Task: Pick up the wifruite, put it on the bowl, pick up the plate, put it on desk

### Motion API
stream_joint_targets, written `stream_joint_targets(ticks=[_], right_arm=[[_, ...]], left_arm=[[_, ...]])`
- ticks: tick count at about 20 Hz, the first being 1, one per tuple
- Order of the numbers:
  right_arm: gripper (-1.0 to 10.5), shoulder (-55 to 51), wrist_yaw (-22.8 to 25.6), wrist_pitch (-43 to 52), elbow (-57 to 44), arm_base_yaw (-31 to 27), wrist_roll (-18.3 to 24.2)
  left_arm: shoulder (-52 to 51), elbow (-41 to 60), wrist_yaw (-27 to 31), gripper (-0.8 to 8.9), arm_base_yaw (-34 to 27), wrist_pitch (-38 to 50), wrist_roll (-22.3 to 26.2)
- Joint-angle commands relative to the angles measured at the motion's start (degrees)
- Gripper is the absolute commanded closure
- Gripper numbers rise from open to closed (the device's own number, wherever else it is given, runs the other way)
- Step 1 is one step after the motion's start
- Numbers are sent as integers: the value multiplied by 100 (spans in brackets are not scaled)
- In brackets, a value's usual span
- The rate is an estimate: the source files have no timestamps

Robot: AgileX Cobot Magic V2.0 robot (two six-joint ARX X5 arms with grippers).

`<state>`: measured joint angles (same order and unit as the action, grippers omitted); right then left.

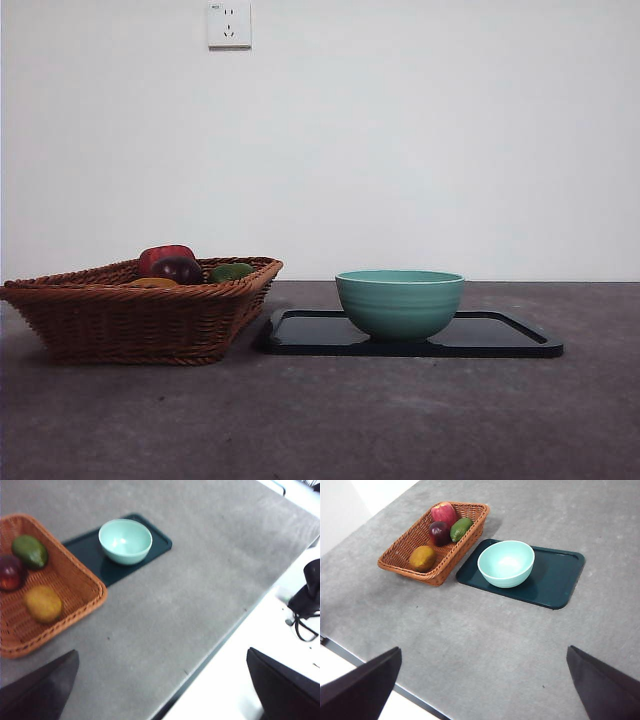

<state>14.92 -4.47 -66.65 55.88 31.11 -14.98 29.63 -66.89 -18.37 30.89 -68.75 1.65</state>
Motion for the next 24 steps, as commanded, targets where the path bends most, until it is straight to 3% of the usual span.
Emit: stream_joint_targets(ticks=[1, 10, 20, 24], right_arm=[[381, 11, -9, 55, 57, 37, -232], [382, 417, -181, 74, 57, 37, -597], [382, 3475, -610, 1445, 157, 37, -748], [382, 4787, -605, 1790, 658, 7, -695]], left_arm=[[-398, 192, -33, 188, 37, 223, 22], [-997, 413, -31, 188, 37, 413, 26], [-997, 413, -31, 188, 37, 409, 28], [-997, 413, -33, 188, 37, 415, 28]])
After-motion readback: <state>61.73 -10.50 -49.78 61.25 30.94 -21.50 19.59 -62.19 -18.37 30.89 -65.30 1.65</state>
